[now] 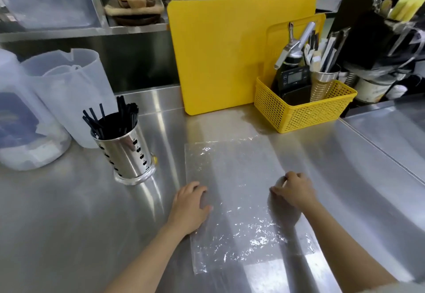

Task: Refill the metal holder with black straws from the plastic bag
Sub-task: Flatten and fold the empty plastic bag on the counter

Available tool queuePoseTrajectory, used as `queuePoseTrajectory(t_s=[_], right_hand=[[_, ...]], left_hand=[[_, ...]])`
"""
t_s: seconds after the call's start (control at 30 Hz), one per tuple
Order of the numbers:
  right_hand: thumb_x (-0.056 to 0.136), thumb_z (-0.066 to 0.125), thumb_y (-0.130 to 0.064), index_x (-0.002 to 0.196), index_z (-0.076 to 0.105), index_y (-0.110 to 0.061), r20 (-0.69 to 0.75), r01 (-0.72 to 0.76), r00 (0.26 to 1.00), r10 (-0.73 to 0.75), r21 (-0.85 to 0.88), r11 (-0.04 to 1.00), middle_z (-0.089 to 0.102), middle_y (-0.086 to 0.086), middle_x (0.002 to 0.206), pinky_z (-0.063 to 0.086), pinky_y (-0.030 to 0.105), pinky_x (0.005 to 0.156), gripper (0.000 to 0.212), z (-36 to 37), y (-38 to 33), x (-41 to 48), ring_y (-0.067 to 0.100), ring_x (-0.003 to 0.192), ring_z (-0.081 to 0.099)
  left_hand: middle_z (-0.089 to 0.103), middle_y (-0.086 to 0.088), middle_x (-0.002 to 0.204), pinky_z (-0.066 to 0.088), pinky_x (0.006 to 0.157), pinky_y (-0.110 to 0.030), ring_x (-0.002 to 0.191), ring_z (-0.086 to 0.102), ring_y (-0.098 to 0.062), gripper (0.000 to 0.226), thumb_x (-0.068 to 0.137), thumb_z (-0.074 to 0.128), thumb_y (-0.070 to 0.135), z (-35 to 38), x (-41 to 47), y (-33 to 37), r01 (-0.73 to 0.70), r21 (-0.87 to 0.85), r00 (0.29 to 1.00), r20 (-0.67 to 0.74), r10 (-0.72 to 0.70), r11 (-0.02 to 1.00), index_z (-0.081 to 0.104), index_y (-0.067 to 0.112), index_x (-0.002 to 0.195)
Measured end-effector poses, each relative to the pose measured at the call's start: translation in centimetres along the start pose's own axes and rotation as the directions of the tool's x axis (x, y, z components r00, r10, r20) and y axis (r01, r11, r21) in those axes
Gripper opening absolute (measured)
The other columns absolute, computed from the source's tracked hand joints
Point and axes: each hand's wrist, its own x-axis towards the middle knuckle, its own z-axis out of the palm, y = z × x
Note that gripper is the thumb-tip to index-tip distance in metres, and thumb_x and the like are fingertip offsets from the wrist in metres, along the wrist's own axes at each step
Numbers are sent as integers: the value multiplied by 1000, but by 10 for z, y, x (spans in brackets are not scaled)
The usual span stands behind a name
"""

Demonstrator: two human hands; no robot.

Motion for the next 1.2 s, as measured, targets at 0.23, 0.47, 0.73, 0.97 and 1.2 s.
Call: queuePoseTrajectory(t_s=[0.23,0.47,0.73,0.97,1.2], right_hand=[[74,66,-2,68,59,-7,226,23,967,-115,373,928,54,10,65,44,27,60,11,-3,1,-9,20,60,49],[72,62,-6,57,60,-12,369,99,893,-257,398,912,60,-2,48,35,29,59,17,-15,9,-21,18,54,53],[87,58,-8,81,64,13,393,-31,867,-306,657,753,69,23,71,40,18,35,22,-8,17,-39,24,49,64],[83,59,-1,100,64,0,384,-117,872,-304,765,633,62,43,82,53,40,55,18,-13,39,-40,48,68,63],[84,38,19,59,66,6,363,-188,857,-366,881,434,66,26,56,52,33,38,40,-12,37,-50,35,43,63]], left_hand=[[34,-14,133,39,92,-31,122,40,-29,104,61,82,11,-23,-3,2,380,-315,922,51,-384,870,15,15,141],[64,-11,111,42,68,-20,88,56,-18,38,71,73,0,-29,-11,-14,452,-528,892,277,-358,719,60,2,107],[56,-3,61,39,48,-16,44,48,-5,17,89,58,22,-32,-27,-13,306,-625,952,181,-248,718,60,8,80],[59,-4,56,37,39,-18,37,46,-8,16,94,43,1,-33,-40,-23,212,-716,975,202,-93,666,57,8,92],[63,3,49,41,47,-14,50,55,-11,56,76,35,-25,-32,-41,-33,162,-750,983,63,-174,641,61,14,45]])
